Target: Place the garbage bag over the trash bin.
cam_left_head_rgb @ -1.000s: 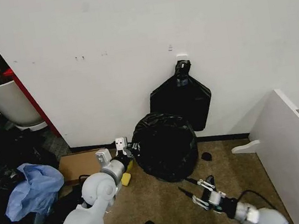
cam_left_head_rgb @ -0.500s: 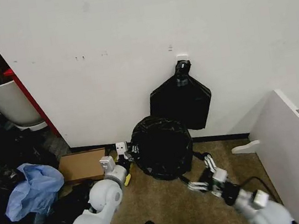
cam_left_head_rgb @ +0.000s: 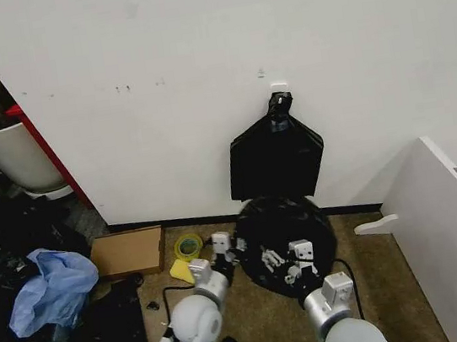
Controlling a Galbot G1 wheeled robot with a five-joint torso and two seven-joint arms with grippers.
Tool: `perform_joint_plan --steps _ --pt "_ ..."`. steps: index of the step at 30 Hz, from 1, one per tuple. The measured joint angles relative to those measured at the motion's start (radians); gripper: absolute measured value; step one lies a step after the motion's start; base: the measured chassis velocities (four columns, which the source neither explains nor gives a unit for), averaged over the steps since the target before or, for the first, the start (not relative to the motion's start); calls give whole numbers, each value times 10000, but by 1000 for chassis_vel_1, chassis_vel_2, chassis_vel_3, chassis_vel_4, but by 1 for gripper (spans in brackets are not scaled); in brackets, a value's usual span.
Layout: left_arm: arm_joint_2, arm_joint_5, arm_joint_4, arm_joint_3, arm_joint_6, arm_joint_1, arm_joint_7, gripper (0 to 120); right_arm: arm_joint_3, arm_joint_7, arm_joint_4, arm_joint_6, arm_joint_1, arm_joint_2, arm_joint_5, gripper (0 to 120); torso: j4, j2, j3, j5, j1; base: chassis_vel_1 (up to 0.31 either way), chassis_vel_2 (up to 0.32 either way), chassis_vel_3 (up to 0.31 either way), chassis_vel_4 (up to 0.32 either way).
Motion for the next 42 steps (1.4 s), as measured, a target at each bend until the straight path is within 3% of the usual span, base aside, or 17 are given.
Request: perform_joint_plan --steps 11,29,42 --pt "-75 442 252 315 -101 -129 -171 0 133 1189 -838 -636 805 222 -894 0 4 0 0 -1 0 0 0 0 0" --pt "-123 404 155 105 88 -139 -273 0 -53 123 -289 -655 114 -18 -732 0 2 0 0 -2 0 0 0 0 0" --pt "-117 439 -289 150 7 239 -176 0 167 1208 -2471 -948 1838 876 -750 0 4 0 0 -2 0 0 0 0 0"
